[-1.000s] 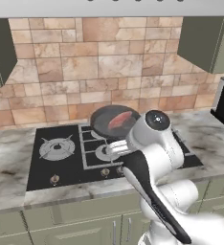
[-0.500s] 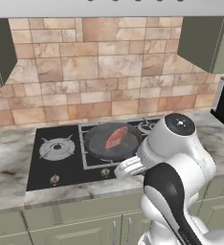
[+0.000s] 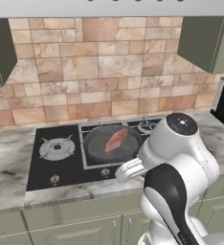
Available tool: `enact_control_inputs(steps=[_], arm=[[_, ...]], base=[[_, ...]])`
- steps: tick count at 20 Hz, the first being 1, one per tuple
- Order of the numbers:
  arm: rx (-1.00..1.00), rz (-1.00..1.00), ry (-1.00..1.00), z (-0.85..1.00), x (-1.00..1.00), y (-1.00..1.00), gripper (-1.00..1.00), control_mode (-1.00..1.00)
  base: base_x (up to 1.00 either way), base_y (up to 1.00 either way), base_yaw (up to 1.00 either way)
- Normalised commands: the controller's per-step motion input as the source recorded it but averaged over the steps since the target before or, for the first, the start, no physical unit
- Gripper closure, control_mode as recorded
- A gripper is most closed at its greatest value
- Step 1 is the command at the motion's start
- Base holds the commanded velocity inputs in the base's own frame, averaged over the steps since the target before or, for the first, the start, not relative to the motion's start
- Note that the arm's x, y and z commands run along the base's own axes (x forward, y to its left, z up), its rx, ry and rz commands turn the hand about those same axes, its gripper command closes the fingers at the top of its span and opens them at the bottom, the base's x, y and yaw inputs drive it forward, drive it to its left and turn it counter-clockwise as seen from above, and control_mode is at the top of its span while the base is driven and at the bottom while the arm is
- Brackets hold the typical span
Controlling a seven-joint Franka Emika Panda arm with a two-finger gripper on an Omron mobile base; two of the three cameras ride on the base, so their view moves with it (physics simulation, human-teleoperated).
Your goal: Pick up the pan with the steak in it and place it on the dining table. Then place the steak on the plate.
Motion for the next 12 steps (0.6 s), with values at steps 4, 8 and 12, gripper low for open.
enact_control_inputs(steps=[4,8,12], arm=[[0.0,0.0,0.0,0.0,0.0,0.0,1.0,1.0],[0.0,0.0,0.0,0.0,0.0,0.0,1.0,1.0],[0.0,0.0,0.0,0.0,0.0,0.0,1.0,1.0]], base=[[-0.39,-0.13,0.22],[-0.34,-0.09,0.42],[-0.19,-0.01,0.47]])
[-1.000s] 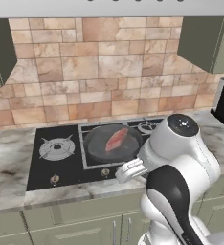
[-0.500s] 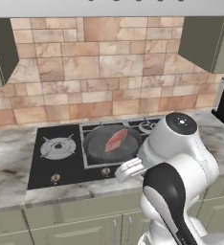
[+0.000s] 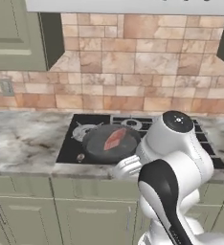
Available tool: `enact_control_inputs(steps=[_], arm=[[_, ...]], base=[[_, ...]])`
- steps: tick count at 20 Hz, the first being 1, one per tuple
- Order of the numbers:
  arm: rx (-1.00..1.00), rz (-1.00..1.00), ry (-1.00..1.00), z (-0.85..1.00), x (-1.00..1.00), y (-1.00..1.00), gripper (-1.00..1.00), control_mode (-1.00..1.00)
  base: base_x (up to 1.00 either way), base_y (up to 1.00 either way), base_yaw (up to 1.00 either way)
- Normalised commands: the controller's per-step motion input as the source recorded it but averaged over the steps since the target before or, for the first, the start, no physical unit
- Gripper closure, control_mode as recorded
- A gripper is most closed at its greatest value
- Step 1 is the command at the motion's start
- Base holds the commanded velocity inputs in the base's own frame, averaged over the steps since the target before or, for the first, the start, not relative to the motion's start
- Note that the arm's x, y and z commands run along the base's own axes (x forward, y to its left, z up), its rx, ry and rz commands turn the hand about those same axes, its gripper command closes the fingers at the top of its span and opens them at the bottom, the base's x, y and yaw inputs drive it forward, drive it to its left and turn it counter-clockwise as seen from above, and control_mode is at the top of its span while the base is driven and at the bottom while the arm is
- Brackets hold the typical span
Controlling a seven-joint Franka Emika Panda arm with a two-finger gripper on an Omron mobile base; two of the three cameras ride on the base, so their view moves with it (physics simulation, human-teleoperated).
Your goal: Pick up the pan with the steak in it and place it on the dining table. Then place the steak on the plate.
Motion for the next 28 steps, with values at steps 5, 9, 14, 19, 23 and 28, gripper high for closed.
enact_control_inputs(steps=[5,9,14,19,23,28], arm=[[0.0,0.0,0.0,0.0,0.0,0.0,1.0,1.0],[0.0,0.0,0.0,0.0,0.0,0.0,1.0,1.0],[0.0,0.0,0.0,0.0,0.0,0.0,1.0,1.0],[0.0,0.0,0.0,0.0,0.0,0.0,1.0,1.0],[0.0,0.0,0.0,0.0,0.0,0.0,1.0,1.0],[0.0,0.0,0.0,0.0,0.0,0.0,1.0,1.0]], base=[[-0.1,0.0,0.49],[0.0,0.01,0.5],[0.0,0.02,0.5],[0.0,0.03,0.5],[0.0,0.03,0.5],[0.0,0.16,0.48]])
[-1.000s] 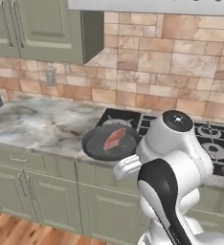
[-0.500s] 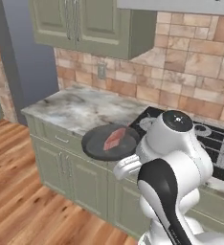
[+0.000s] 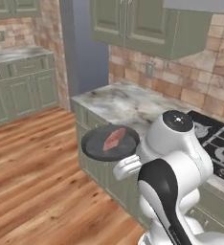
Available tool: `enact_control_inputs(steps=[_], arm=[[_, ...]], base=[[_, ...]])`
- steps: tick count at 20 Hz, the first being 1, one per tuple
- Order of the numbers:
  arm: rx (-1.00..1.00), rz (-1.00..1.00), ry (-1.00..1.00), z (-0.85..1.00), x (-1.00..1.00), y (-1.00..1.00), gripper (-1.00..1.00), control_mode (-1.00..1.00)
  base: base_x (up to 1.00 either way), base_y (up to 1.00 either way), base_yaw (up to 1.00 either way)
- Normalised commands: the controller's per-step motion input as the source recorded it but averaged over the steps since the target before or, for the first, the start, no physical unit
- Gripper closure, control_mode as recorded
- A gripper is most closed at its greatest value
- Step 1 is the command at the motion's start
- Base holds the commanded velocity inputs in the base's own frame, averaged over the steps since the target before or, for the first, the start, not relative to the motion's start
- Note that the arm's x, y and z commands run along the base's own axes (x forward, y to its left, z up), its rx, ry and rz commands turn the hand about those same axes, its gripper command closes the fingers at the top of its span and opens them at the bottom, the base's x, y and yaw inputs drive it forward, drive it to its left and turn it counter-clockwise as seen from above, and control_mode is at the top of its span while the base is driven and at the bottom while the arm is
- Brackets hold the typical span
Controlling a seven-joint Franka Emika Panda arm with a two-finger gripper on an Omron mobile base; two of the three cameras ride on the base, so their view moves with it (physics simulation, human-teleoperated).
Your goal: Pick up the pan with the steak in it and place it on the dining table. Then place the steak on the plate.
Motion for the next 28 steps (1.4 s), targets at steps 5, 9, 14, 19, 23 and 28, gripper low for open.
enact_control_inputs(steps=[5,9,14,19,23,28], arm=[[0.0,0.0,0.0,0.0,0.0,0.0,1.0,1.0],[0.0,0.0,0.0,0.0,0.0,0.0,1.0,1.0],[0.0,0.0,0.0,0.0,0.0,0.0,1.0,1.0],[0.0,0.0,0.0,0.0,0.0,0.0,1.0,1.0],[0.0,0.0,0.0,0.0,0.0,0.0,1.0,1.0],[0.0,0.0,0.0,0.0,0.0,0.0,1.0,1.0]], base=[[-0.05,0.4,0.41],[-0.05,0.55,0.36],[-0.01,0.65,0.31],[0.0,0.58,0.24],[-0.01,0.01,0.02],[0.91,-0.14,0.0]])
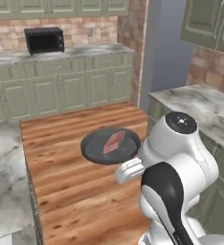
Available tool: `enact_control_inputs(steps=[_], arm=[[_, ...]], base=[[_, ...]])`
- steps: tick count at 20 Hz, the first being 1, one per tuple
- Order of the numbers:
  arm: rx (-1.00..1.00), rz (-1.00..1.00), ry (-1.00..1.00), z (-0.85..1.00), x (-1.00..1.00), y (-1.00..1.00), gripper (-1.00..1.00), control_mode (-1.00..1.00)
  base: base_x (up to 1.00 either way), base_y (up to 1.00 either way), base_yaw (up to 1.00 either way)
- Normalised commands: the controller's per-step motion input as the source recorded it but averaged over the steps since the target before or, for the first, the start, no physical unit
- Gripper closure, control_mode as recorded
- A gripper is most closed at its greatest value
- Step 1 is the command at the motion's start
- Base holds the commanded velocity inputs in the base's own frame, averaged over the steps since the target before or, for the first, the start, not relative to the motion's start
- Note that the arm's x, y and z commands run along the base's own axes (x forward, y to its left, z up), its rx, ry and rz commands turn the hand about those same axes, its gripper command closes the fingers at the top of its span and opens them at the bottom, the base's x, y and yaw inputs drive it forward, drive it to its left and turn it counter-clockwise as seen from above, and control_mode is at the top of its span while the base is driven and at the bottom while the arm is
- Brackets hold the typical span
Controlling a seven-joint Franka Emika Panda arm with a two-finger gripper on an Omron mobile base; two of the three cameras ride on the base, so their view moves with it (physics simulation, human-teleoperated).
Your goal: Pick up the pan with the steak in it and place it on the dining table. Then place the steak on the plate.
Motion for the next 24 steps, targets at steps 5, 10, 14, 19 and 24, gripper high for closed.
enact_control_inputs(steps=[5,10,14,19,24], arm=[[0.0,0.0,0.0,0.0,0.0,0.0,1.0,1.0],[0.0,0.0,0.0,0.0,0.0,0.0,1.0,1.0],[0.0,0.0,0.0,0.0,0.0,0.0,1.0,1.0],[0.0,0.0,0.0,0.0,0.0,0.0,1.0,1.0],[0.0,0.0,0.0,0.0,0.0,0.0,1.0,1.0]], base=[[1.0,-0.17,0.0],[1.0,-0.14,0.0],[1.0,-0.13,0.0],[1.0,-0.08,0.0],[1.0,-0.05,0.0]])
